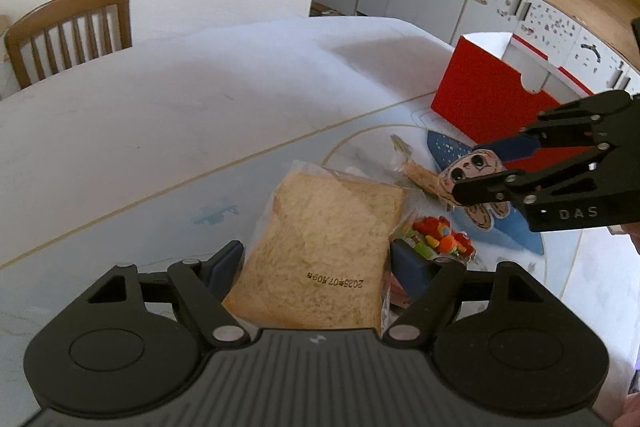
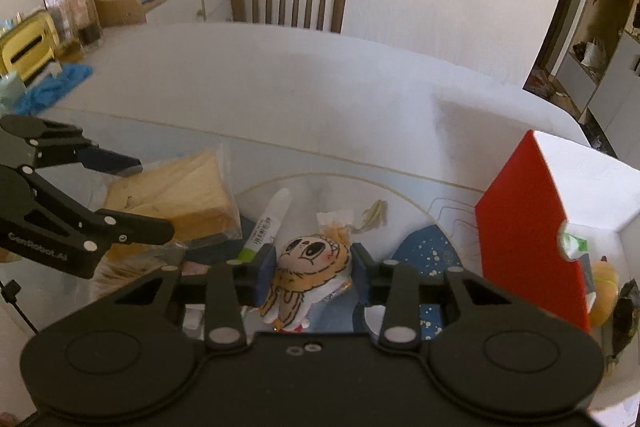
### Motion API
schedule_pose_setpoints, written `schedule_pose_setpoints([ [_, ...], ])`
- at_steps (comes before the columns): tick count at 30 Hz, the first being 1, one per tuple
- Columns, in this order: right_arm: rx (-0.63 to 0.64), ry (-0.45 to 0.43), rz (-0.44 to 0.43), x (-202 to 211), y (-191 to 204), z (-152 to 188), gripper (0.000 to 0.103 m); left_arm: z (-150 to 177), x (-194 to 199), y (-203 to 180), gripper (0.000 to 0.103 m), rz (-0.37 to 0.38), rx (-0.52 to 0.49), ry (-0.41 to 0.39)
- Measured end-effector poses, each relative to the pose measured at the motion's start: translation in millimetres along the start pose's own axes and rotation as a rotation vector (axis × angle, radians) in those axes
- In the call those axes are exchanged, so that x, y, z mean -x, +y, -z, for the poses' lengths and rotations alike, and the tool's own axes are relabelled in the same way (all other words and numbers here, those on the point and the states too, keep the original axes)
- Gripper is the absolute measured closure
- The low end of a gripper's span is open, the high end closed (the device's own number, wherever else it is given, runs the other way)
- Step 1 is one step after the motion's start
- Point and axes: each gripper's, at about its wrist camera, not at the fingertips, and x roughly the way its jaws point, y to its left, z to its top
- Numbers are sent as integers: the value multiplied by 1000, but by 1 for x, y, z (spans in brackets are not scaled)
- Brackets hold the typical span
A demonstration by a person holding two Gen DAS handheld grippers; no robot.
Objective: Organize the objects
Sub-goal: 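Move left tool toward bread bag while right tool approaches cartoon figure, then close left tool on bread bag while right tool closes on cartoon figure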
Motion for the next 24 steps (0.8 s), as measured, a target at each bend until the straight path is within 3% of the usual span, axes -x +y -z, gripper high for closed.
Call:
schedule_pose_setpoints([
  [11,-19,-82,-11,52,-18,2,64,-16,43,-28,24,-29,69,-40],
  [24,-39,-148,4,100,-64,17,64,-47,63,-102,24,-64,55,-50],
])
